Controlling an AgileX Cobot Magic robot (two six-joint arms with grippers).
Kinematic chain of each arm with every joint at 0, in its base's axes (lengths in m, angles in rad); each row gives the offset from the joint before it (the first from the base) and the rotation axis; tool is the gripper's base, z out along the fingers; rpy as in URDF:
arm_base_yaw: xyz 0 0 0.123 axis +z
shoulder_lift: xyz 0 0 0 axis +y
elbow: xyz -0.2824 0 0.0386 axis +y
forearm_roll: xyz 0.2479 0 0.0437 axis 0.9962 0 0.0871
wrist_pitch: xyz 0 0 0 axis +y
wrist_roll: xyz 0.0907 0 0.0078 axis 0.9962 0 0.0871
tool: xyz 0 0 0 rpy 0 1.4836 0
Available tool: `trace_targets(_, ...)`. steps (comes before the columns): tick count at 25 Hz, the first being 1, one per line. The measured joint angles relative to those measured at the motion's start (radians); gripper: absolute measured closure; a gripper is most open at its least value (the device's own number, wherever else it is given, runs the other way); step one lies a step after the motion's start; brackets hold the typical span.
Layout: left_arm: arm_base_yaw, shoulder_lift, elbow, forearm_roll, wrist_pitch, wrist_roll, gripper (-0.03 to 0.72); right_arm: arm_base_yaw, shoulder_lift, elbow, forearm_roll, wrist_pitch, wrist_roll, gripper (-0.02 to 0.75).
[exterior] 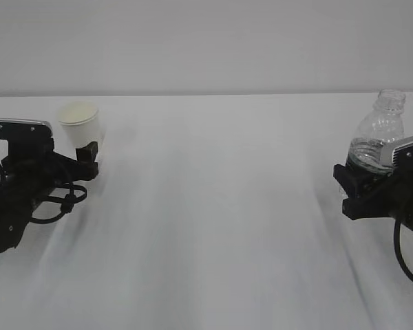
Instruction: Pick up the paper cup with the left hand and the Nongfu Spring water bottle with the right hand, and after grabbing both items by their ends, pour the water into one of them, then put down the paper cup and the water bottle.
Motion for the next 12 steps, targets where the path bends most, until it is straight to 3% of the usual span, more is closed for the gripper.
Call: trace_targets(12, 0.030, 0.104, -0.151, 0.038, 0.000, 0.000, 0.007, 0.000, 0.000, 0.000, 0.000, 0.000, 0.000, 0.312)
